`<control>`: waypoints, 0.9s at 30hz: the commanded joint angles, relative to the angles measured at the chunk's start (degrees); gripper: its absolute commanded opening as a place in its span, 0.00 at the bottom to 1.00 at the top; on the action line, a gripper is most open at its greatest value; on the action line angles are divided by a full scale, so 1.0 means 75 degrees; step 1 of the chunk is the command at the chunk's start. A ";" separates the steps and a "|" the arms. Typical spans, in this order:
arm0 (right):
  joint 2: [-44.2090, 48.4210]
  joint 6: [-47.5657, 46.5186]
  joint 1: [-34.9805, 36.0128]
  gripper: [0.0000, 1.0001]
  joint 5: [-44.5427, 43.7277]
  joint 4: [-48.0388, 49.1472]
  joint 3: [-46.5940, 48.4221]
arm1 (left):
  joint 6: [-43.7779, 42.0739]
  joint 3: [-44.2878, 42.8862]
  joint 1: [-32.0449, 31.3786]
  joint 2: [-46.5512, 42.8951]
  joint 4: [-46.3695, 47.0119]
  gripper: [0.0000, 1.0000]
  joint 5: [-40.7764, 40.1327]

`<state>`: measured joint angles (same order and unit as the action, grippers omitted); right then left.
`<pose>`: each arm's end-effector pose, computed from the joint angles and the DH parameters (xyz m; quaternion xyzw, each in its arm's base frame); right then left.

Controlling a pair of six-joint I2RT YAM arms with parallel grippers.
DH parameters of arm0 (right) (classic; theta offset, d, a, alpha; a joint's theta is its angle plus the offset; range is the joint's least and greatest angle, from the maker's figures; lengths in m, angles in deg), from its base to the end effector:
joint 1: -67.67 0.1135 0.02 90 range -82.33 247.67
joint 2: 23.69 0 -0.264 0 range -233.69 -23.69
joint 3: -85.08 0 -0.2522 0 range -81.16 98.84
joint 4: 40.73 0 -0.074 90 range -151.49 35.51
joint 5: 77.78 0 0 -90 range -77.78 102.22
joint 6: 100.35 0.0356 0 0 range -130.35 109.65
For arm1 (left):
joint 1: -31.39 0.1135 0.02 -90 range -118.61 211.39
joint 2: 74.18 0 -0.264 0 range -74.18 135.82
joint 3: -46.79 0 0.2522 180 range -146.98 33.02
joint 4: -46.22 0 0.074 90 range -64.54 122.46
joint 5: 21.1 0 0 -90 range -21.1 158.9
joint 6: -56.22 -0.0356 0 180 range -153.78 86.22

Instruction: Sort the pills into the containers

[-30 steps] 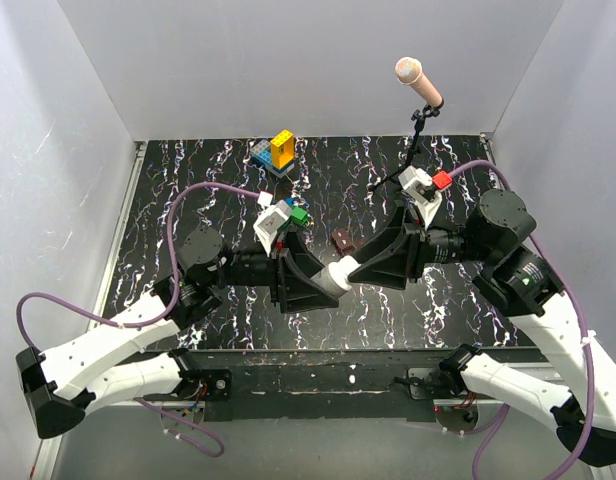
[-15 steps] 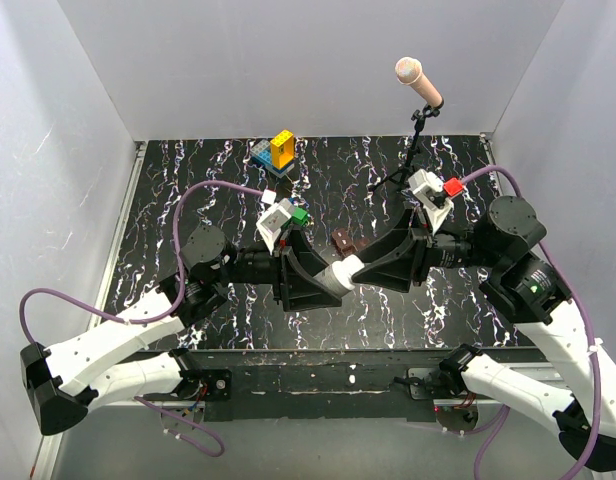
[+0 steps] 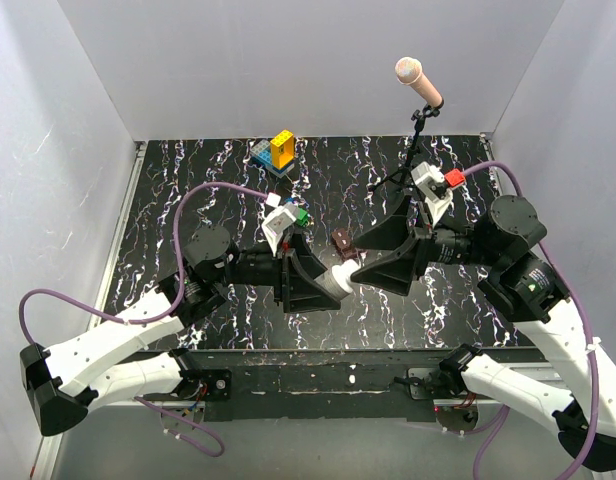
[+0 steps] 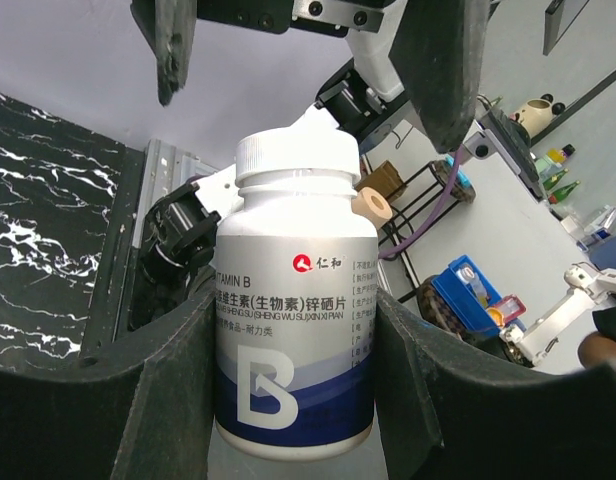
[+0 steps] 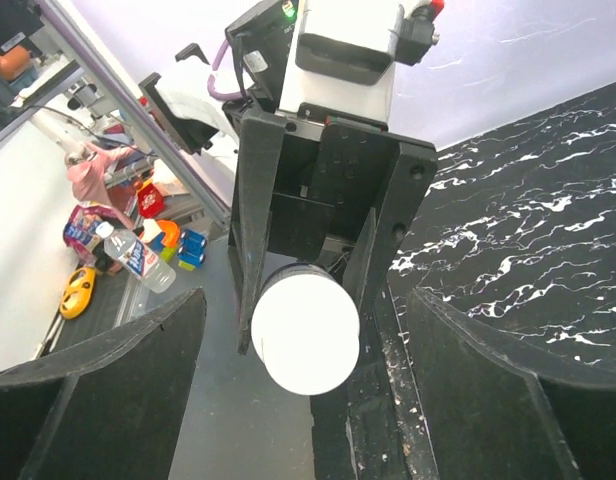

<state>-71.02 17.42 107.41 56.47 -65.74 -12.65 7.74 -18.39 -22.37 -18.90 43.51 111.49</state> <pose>0.0962 0.1123 0.4692 -0.3489 0.5626 0.5955 0.4551 0.1091 -0.1897 0.3864 0.3365 0.5837 -0.6782 0.2934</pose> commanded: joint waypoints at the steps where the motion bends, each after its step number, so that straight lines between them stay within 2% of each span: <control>1: 0.0030 0.0317 -0.0026 0.89 -0.0601 0.0224 0.0122 | -0.0192 -0.0093 0.0019 -0.0188 -0.0219 0.00 -0.0041; 5: -0.0169 0.0445 -0.0026 0.96 -0.1783 -0.0829 0.0602 | -0.0402 -0.0117 0.0031 -0.0281 -0.0605 0.00 -0.0310; 10: -0.0766 0.0844 -0.0026 0.96 -0.2853 -0.2786 0.1586 | -0.0999 -0.0304 0.0019 -0.0516 -0.1692 0.00 -0.1293; 19: -0.1750 0.1933 -0.0026 0.96 -0.2538 -0.4230 0.2115 | -0.1891 -0.0808 0.0019 -0.0598 -0.3241 0.00 -0.2724; 27: -0.1916 0.2964 -0.0026 0.95 -0.1530 -0.3401 0.1296 | -0.2067 -0.0925 0.0007 -0.0423 -0.3501 0.00 -0.2808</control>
<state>-86.39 34.53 107.41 40.45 -95.42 -0.71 -5.92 -22.68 -22.37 -22.33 18.94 91.80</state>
